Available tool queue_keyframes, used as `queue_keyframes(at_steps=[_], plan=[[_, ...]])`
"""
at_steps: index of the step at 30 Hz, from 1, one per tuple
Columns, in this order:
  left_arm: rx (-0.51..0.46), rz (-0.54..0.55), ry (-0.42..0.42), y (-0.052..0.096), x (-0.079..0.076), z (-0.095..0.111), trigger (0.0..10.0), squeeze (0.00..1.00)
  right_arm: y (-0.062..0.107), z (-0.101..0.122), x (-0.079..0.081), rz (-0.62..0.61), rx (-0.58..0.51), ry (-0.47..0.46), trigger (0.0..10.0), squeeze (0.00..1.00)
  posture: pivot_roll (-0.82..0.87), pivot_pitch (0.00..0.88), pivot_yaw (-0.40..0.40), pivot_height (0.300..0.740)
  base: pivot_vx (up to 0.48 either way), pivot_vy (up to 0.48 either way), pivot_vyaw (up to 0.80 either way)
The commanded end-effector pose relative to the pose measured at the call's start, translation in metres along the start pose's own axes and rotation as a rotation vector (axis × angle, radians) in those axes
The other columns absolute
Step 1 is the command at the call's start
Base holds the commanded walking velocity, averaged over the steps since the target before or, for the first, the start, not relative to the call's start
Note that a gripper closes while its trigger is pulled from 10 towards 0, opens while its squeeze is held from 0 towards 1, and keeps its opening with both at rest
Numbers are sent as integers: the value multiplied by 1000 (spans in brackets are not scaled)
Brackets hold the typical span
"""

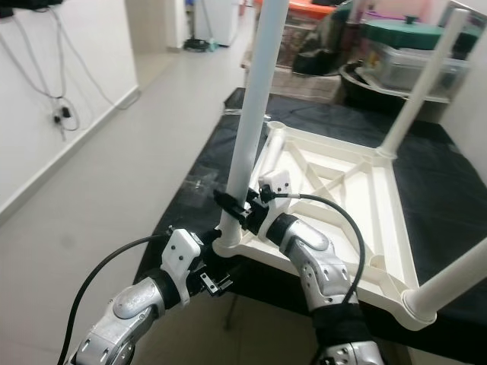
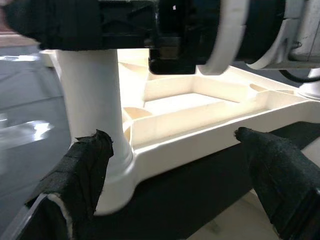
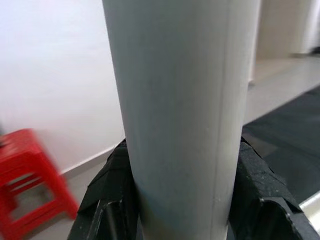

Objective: Building children table

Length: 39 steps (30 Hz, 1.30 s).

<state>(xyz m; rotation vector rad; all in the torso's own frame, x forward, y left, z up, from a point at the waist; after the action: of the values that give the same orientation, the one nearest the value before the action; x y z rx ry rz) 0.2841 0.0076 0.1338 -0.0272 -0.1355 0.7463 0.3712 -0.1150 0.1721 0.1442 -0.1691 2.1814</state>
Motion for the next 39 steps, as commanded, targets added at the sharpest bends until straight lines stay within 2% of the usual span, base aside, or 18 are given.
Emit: queue_keyframes(at_steps=[1, 2, 3, 4, 6, 8, 10, 11, 13, 19, 20, 24, 25, 27, 28, 35, 38, 39], plan=[[12, -2, -1, -1, -1, -3, 10000, 0, 9, 6, -29, -162, -42, -25, 0, 0, 153, 0, -110, 740, 0, 0, 0], [12, -2, -1, -1, -1, -3, 10000, 0, 11, 5, -40, -243, -52, -42, 0, 0, 151, 0, -110, 740, 0, 0, 0], [12, -2, -1, -1, -1, -3, 10000, 0, 18, 4, -60, -408, -66, -49, 0, 0, 151, 0, -110, 740, 0, 0, 0], [12, -2, -1, -1, -1, -3, 10000, 0, 18, 4, -60, -408, -66, -49, 0, 0, 151, 0, -110, 740, 0, 0, 0], [12, -3, 0, -1, 0, -3, 10000, 0, 49, 2, -97, -805, -89, -26, 0, 0, 147, 0, -107, 740, 0, 0, 0], [13, -3, -1, -1, 0, -3, 10000, 0, 75, 1, -110, -1041, -109, -13, 0, 0, 149, 0, -108, 740, 0, 0, 0], [13, -3, -1, -1, 0, -3, 10000, 0, 75, 1, -110, -1041, -109, -13, 0, 0, 149, 0, -108, 740, 0, 0, 0], [12, -3, -1, -1, 0, -2, 10000, 0, 89, 1, -112, -1151, -115, 2, 0, 0, 149, 0, -108, 740, 0, 0, 0], [12, -2, -2, -1, 0, -2, 10000, 0, 100, 1, -108, -1250, -128, 5, 0, 0, 149, 0, -108, 740, 0, 0, 0], [13, -3, 0, -1, 0, -3, 10000, 0, 92, -3, -97, -1239, -132, -22, 0, 0, 146, 0, -105, 740, 0, 0, 0], [13, -3, 0, -1, -1, -3, 10000, 0, 79, -4, -91, -1167, -139, -32, 10000, 0, 148, 0, -109, 740, 0, 0, 0], [14, -3, 1, -1, -1, -3, 10000, 0, 71, -5, -87, -1117, -145, -38, 10000, 0, 148, 0, -109, 740, 0, 0, 0], [13, -2, 1, 0, -1, -3, 10000, 0, 60, -2, -81, -1042, -173, -35, 10000, 1000, 148, 0, -109, 740, 0, 0, 0], [13, -2, 1, 0, -1, -3, 10000, 0, 53, 1, -78, -980, -200, -26, 10000, 1000, 148, 0, -110, 740, 0, 0, 0], [14, -2, 1, 0, -1, -3, 10000, 0, 52, 4, -81, -935, -222, -13, 10000, 0, 148, 0, -111, 740, 0, 0, 0], [14, -5, 1, 0, -2, -4, 10000, 0, 50, 15, -91, -755, -232, 53, 10000, 0, 145, 0, -109, 740, 0, 0, 0], [14, -5, 0, 0, -2, -4, 10000, 0, 43, 9, -81, -458, -136, 70, 10000, 0, 145, 0, -109, 740, 0, 0, 0], [14, -5, 0, 0, -2, -4, 10000, 0, 43, 9, -81, -458, -136, 70, 10000, 0, 145, 0, -109, 740, 0, 0, 0]])
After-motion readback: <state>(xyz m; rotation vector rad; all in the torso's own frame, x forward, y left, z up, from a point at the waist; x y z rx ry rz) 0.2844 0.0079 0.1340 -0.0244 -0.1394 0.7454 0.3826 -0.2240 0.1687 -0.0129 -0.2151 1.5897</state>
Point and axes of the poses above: a point about 5 cm out from each wrist's last joint towards the gripper, its own y axis pointing back from the gripper into the wrist, its own z axis along the axis of the wrist's last joint, x = y × z, the point moved 5 cm from there along -y, pointing out of the wrist towards the gripper, and after that the axes turned 3 degrees about -y, right-handed, at the moved point
